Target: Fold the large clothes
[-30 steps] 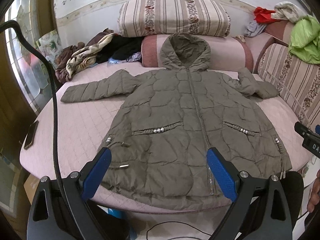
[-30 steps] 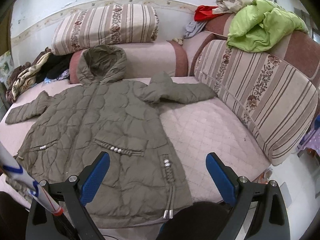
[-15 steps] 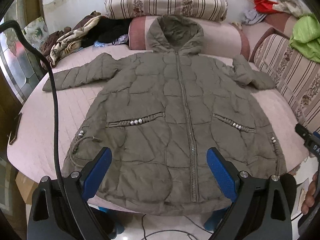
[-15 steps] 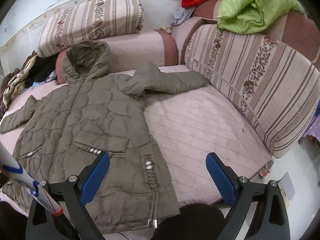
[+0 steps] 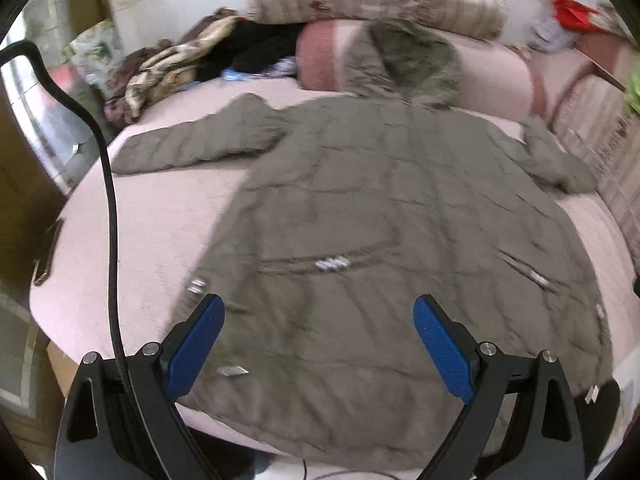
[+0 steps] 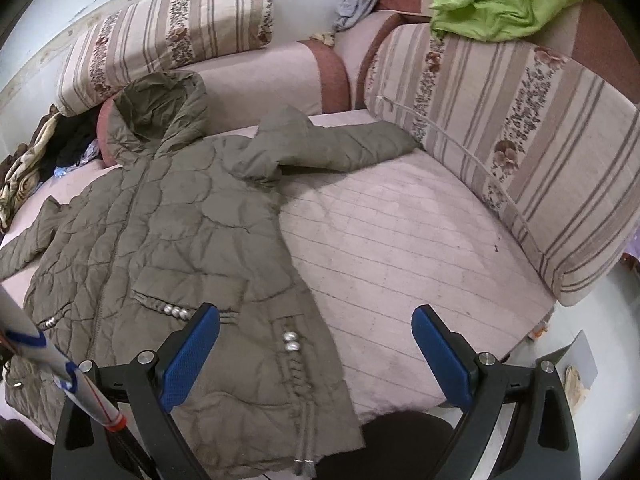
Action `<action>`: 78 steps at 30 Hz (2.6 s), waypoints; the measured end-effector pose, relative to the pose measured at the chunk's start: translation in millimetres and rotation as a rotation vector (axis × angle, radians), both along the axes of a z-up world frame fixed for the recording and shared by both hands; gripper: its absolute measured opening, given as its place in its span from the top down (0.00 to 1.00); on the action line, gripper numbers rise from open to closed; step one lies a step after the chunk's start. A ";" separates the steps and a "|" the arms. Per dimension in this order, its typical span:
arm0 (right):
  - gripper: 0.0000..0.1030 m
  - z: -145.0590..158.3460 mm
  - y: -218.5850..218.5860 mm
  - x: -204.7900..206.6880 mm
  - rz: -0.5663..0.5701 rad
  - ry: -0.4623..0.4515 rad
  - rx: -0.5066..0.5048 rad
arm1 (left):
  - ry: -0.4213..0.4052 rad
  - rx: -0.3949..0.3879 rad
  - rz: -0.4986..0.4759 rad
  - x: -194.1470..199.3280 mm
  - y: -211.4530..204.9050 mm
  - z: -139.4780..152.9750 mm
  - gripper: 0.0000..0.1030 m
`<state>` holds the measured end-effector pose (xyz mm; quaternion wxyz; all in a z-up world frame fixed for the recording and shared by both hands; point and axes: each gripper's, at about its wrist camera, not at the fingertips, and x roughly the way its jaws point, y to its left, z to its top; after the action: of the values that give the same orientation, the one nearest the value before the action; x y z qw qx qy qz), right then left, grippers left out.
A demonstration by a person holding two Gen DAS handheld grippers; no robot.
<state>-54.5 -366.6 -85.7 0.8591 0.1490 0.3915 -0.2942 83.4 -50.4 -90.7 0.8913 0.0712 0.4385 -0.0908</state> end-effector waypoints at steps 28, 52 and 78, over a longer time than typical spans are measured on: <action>0.04 -9.5 89.3 122.5 0.179 0.077 0.003 | -0.028 -0.059 0.469 180.3 236.3 -35.1 0.10; 0.04 -50.7 88.9 159.0 0.146 0.243 -0.044 | 0.049 -0.417 0.699 384.9 303.4 -102.1 0.34; 0.04 -39.2 62.9 94.0 0.077 0.137 0.021 | -0.026 -0.332 -0.043 266.6 9.5 40.5 0.89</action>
<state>39.5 -303.7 -124.9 0.8394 0.1225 0.4576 -0.2664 350.0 -41.0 -50.2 0.8943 -0.0663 0.4041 -0.1803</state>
